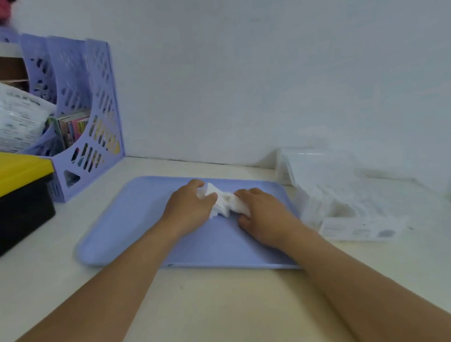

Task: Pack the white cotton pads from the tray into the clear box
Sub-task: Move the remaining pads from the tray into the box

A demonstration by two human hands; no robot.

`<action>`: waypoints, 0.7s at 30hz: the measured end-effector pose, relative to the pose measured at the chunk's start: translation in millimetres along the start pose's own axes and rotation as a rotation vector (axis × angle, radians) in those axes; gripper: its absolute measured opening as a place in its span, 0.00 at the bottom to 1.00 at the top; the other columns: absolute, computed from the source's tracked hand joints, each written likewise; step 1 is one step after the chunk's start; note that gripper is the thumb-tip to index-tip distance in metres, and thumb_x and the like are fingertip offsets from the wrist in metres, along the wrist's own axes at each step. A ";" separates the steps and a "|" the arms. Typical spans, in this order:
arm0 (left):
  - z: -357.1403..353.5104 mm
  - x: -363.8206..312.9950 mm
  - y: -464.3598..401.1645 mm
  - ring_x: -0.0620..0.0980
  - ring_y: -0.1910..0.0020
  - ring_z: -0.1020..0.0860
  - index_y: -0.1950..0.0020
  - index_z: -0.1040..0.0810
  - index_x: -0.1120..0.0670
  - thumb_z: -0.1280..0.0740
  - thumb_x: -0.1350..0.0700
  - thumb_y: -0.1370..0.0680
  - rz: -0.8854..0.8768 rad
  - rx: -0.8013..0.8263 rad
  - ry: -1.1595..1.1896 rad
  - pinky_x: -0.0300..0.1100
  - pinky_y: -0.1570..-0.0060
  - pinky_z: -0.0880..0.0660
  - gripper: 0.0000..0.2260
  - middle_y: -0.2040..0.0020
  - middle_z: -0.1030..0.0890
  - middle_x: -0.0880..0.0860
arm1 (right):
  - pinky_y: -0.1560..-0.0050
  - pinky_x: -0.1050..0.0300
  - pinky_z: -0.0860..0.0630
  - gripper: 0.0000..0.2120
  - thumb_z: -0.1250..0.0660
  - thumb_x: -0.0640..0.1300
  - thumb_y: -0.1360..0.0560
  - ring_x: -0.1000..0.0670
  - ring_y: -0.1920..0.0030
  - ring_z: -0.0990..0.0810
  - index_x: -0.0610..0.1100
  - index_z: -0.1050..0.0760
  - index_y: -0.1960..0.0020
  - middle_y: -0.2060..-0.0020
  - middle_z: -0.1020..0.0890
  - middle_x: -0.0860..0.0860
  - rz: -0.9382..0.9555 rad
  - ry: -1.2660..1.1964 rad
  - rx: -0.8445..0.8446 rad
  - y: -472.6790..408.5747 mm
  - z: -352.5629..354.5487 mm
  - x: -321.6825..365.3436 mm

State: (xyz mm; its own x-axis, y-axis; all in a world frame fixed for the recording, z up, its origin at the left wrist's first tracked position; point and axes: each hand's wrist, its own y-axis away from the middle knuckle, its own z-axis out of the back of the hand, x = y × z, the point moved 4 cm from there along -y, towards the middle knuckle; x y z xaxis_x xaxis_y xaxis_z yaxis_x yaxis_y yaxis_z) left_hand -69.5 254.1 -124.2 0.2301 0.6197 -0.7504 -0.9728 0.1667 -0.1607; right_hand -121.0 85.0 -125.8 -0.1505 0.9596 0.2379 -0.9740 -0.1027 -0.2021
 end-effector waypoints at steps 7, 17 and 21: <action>4.8 -6.6 4.2 0.54 0.29 0.28 0.24 0.31 0.55 0.32 0.47 0.20 0.066 -0.133 0.157 0.44 0.35 0.32 0.27 0.26 0.28 0.55 | 0.56 0.60 0.30 0.11 0.35 0.35 0.23 0.45 0.54 0.21 0.41 0.22 0.41 0.54 0.18 0.46 -0.052 -0.503 -0.436 20.6 46.5 -2.8; -22.0 -126.6 46.3 0.59 0.40 0.18 0.35 0.21 0.58 0.32 0.46 0.21 0.144 0.572 0.968 0.55 0.43 0.19 0.21 0.39 0.17 0.60 | 0.40 0.39 0.21 0.16 0.37 0.40 0.20 0.37 0.42 0.16 0.35 0.23 0.35 0.47 0.15 0.39 -0.247 -1.671 -0.279 39.8 85.1 -9.0; -37.9 -115.3 43.1 0.59 0.38 0.19 0.31 0.25 0.60 0.38 0.69 0.19 0.052 0.589 1.047 0.51 0.39 0.21 0.17 0.36 0.19 0.61 | 0.58 0.49 0.19 0.14 0.36 0.41 0.21 0.37 0.54 0.15 0.33 0.23 0.40 0.53 0.15 0.35 -0.248 -1.571 -0.248 39.7 92.5 -16.8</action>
State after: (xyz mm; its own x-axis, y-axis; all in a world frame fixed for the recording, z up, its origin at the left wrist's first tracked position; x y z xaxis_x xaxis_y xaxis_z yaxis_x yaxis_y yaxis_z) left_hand -138.9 160.7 -68.9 -0.2072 -0.2421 -0.9479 -0.7566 0.6539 -0.0016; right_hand -172.9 40.6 -49.9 -0.1697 -0.2764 0.9460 -0.9730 0.1996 -0.1162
